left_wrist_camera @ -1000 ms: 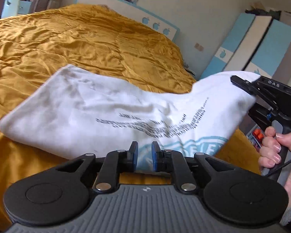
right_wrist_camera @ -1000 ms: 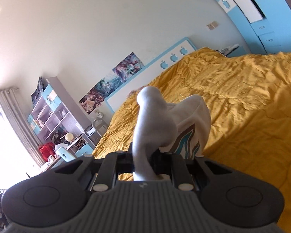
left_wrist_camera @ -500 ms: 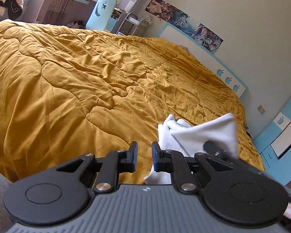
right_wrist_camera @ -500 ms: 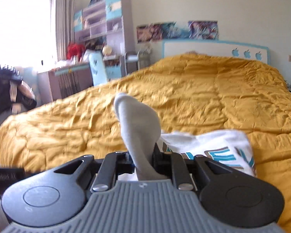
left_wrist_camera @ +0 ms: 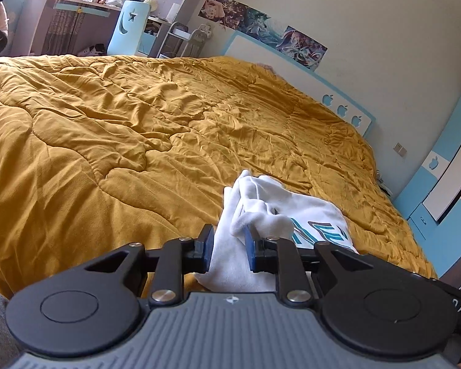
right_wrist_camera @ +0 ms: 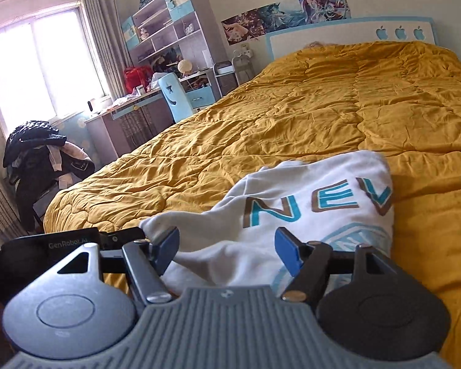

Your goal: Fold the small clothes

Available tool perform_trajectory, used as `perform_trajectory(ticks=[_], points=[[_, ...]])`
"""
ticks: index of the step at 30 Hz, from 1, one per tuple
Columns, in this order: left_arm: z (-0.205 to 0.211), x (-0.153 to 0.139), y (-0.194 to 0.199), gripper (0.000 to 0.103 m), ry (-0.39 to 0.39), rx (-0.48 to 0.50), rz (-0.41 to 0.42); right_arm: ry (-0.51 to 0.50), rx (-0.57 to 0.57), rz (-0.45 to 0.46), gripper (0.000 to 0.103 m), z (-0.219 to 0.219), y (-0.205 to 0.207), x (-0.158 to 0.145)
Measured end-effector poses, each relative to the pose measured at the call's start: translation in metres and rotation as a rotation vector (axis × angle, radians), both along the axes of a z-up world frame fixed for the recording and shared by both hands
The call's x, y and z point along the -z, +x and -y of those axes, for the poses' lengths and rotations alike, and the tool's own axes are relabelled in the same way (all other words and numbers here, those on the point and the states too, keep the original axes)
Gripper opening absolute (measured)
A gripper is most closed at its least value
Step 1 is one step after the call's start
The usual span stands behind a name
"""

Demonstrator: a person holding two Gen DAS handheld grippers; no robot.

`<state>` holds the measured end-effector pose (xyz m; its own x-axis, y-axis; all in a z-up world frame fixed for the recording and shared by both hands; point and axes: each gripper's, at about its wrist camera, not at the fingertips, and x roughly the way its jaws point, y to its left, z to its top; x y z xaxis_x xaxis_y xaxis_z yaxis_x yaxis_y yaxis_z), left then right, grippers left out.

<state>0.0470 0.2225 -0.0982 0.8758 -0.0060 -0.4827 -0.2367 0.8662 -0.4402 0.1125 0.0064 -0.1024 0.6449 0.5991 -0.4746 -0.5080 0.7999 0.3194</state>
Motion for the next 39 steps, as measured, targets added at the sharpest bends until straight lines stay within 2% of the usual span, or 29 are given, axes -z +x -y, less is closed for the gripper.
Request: perform_trajectory(ticks=[5,11,14,17,19,21,24,27,30,31,32,33,34,35,36,37,39], points=[[0.004,0.002,0.003,0.023,-0.009,0.003,-0.017,0.064,0.103,-0.044,0.066,0.052,-0.006,0.003],[0.007,0.003,0.000,0.024,0.008,0.001,-0.020,0.093,0.192,-0.046,0.066,0.085,-0.010,0.001],[0.007,0.004,-0.001,0.024,0.023,-0.005,-0.020,0.106,0.202,-0.050,0.066,0.093,-0.009,0.003],[0.005,0.001,-0.005,0.024,0.031,-0.036,0.006,0.145,0.200,-0.095,0.068,0.100,-0.004,0.010],[0.004,-0.006,-0.013,0.024,0.040,-0.074,0.054,0.181,0.201,-0.147,0.072,0.105,0.001,0.017],[0.003,-0.016,-0.018,0.030,0.044,-0.072,0.111,0.212,0.195,-0.193,0.074,0.108,0.004,0.024],[0.012,-0.029,-0.009,0.030,0.037,0.021,0.151,0.280,0.164,-0.289,0.080,0.111,0.012,0.038],[0.031,-0.034,0.021,0.030,0.081,0.116,0.106,0.431,0.158,-0.415,0.083,0.119,0.020,0.056],[0.039,-0.022,0.054,0.028,0.045,0.128,0.061,0.526,0.180,-0.537,0.082,0.126,0.030,0.069],[0.039,-0.017,0.061,0.027,0.025,0.134,0.050,0.545,0.192,-0.600,0.078,0.128,0.033,0.074],[0.040,-0.011,0.071,0.021,0.016,0.145,0.023,0.551,0.210,-0.659,0.074,0.129,0.035,0.080],[0.042,0.000,0.076,0.012,0.034,0.136,-0.038,0.557,0.245,-0.703,0.065,0.132,0.035,0.085],[0.043,0.006,0.079,0.007,0.056,0.116,-0.090,0.569,0.265,-0.713,0.060,0.135,0.034,0.088],[0.042,0.015,0.082,0.001,0.074,0.083,-0.163,0.582,0.261,-0.716,0.060,0.136,0.034,0.089],[0.036,0.027,0.077,0.002,0.049,0.069,-0.205,0.588,0.256,-0.718,0.059,0.135,0.034,0.089],[0.031,0.031,0.073,0.003,0.019,0.064,-0.210,0.591,0.247,-0.720,0.054,0.135,0.035,0.089],[0.019,0.035,0.061,0.004,-0.052,0.042,-0.225,0.578,0.235,-0.717,0.037,0.131,0.036,0.089]])
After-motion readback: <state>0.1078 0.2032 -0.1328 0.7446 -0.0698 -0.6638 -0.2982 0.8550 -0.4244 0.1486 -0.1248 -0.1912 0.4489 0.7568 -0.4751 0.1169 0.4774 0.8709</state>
